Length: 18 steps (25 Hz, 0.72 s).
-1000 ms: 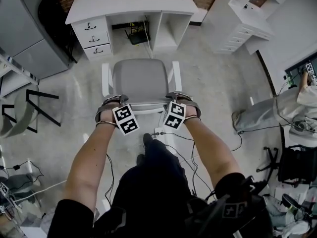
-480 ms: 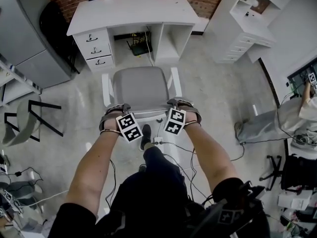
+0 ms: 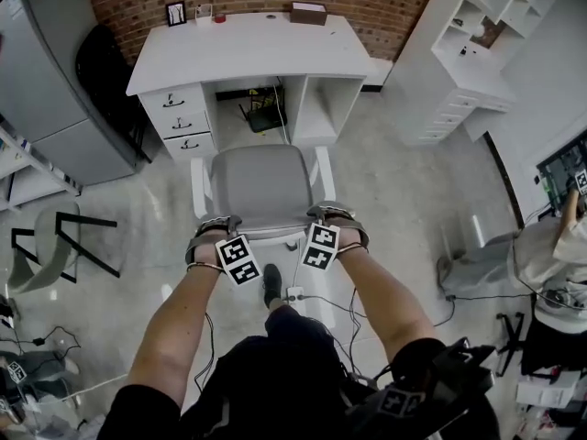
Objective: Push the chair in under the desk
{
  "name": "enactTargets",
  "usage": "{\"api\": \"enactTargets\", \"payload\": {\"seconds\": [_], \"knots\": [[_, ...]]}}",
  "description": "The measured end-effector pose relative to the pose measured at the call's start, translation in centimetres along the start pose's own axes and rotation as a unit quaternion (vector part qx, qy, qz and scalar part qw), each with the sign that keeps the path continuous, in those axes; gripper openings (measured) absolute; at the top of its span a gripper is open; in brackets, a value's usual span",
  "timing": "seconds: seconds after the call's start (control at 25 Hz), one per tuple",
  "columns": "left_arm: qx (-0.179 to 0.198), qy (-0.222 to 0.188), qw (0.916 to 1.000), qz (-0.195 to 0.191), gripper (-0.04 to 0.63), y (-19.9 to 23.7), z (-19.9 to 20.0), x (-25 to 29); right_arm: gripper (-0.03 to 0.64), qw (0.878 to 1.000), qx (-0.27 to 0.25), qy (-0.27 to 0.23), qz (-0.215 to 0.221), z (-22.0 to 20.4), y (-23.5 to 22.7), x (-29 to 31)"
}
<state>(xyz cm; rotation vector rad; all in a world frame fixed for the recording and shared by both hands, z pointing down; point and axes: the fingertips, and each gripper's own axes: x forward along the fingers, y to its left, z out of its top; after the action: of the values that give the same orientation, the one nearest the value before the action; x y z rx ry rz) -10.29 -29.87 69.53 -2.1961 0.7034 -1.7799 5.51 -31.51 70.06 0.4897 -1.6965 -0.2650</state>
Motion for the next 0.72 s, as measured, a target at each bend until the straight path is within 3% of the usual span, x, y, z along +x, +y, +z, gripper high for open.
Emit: {"api": "enactTargets", "payload": {"seconds": [0.28, 0.72], "knots": [[0.010, -0.001, 0.9999, 0.006, 0.135, 4.4, 0.8, 2.4, 0.146, 1.000, -0.007, -0.003, -0.003, 0.4, -4.6, 2.3], [0.011, 0.018, 0.9995, -0.025, 0.118, 8.4, 1.8, 5.5, 0.146, 1.000, -0.022, -0.010, -0.001, 0.3, -9.7, 5.0]]}}
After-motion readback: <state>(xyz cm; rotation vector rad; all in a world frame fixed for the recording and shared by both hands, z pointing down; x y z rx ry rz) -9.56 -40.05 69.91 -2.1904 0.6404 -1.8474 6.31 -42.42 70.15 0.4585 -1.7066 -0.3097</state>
